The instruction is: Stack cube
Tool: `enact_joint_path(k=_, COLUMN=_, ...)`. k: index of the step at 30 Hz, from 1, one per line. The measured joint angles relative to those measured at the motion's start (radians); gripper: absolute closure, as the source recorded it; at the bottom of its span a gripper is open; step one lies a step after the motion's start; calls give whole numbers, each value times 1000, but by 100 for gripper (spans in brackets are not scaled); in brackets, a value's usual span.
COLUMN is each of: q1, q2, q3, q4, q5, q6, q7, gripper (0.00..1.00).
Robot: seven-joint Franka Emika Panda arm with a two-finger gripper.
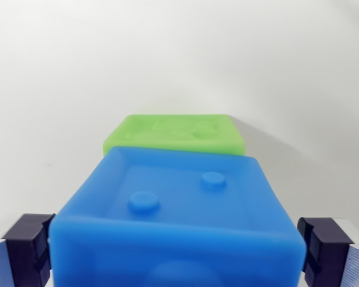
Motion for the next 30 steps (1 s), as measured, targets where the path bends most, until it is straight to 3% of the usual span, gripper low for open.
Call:
enact_joint_path(k=19, q1=0, q2=-3, q3=0, q4=0, q5=0, q6=-3, q7=0, gripper=0)
enact_joint_path(k=30, q1=0, q2=-47, q3=0, q4=-6, q5=0, q6=-37, q7=0, gripper=0)
